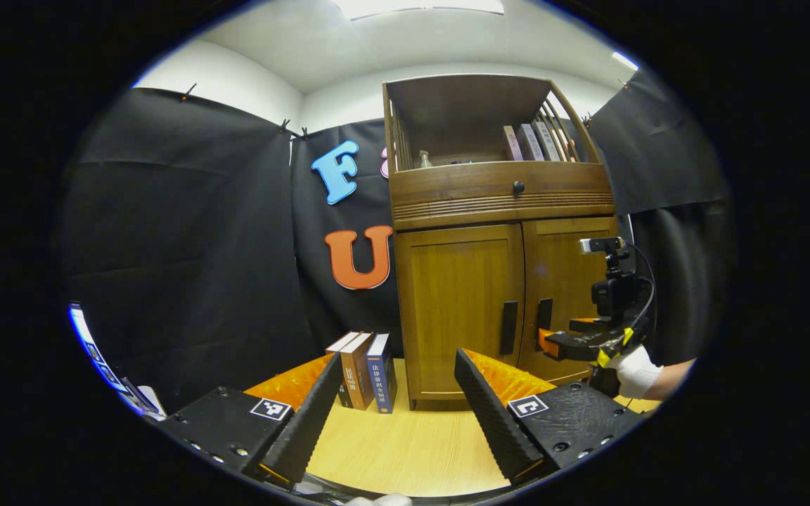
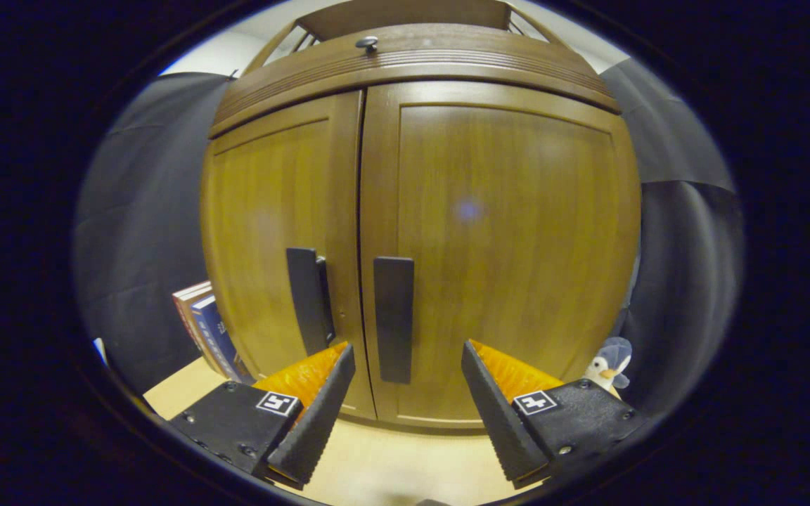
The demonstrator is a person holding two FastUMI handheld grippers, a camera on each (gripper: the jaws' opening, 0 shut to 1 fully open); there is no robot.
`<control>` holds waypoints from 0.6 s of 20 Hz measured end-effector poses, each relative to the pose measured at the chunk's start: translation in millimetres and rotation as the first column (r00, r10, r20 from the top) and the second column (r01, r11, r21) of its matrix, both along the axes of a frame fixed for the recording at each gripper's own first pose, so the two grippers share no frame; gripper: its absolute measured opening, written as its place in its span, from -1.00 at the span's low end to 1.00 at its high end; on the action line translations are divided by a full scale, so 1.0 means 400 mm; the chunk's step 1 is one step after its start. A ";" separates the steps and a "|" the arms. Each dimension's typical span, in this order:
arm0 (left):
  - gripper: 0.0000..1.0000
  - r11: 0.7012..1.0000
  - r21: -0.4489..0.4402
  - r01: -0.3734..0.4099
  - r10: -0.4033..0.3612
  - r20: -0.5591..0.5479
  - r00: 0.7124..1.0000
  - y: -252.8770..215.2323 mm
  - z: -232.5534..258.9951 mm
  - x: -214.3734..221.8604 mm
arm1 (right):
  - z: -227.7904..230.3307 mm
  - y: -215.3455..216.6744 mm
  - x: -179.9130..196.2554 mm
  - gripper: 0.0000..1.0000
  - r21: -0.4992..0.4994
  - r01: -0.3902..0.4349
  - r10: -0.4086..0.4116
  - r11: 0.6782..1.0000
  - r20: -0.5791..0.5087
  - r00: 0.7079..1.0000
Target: Open the right door of the double-door shoe cabinet with the right hand, and open the left door with the left hand.
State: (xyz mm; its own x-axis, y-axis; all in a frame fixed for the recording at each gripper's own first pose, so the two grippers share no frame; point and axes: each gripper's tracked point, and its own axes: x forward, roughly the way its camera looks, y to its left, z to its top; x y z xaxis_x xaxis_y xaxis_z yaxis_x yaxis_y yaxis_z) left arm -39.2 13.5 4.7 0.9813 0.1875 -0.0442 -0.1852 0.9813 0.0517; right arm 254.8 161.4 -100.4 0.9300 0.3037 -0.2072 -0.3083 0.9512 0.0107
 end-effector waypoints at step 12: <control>0.93 1.000 -0.007 -0.001 0.001 -0.013 1.000 0.011 -0.003 0.001 | 0.032 0.063 0.105 -0.26 0.028 0.047 -0.047 0.999 0.014 0.999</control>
